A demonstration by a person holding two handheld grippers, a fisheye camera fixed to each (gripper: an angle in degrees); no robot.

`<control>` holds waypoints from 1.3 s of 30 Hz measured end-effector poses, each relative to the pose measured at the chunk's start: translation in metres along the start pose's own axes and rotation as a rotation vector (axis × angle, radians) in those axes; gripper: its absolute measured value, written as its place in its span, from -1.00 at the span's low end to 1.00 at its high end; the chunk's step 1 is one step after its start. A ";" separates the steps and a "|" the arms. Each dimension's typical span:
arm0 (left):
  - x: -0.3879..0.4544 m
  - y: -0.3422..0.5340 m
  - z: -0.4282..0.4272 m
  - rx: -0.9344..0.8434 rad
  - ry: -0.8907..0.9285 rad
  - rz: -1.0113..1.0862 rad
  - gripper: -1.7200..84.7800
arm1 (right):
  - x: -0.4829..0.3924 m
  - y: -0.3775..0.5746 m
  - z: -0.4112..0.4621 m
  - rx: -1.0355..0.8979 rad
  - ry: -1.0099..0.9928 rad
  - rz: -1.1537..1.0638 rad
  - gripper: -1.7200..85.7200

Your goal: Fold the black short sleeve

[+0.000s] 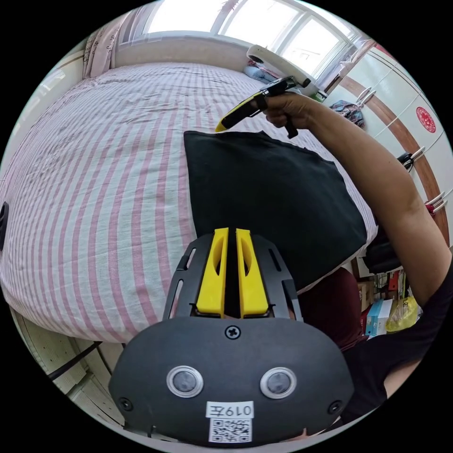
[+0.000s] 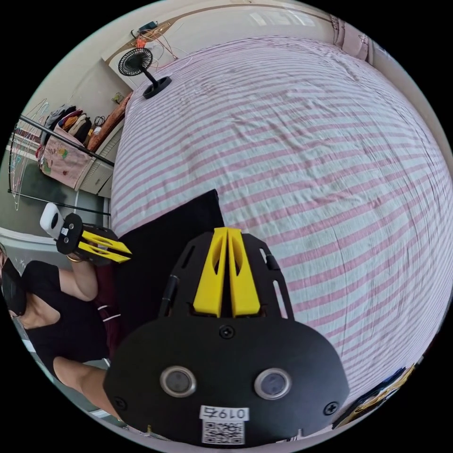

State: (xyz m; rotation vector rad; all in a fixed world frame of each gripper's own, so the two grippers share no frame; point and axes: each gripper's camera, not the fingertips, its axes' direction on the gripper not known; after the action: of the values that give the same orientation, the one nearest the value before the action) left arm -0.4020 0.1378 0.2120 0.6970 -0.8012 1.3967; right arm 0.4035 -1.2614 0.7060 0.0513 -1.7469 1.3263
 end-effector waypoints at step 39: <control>0.112 -0.001 0.072 0.059 0.093 0.361 -0.80 | -0.022 0.071 -0.060 -0.076 -0.002 -0.050 -0.82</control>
State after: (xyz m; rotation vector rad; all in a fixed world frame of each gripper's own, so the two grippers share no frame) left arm -0.4055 0.1425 0.3451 0.5445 -0.8428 1.7705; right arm 0.4174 -1.1953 0.6388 0.0539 -1.7851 1.2234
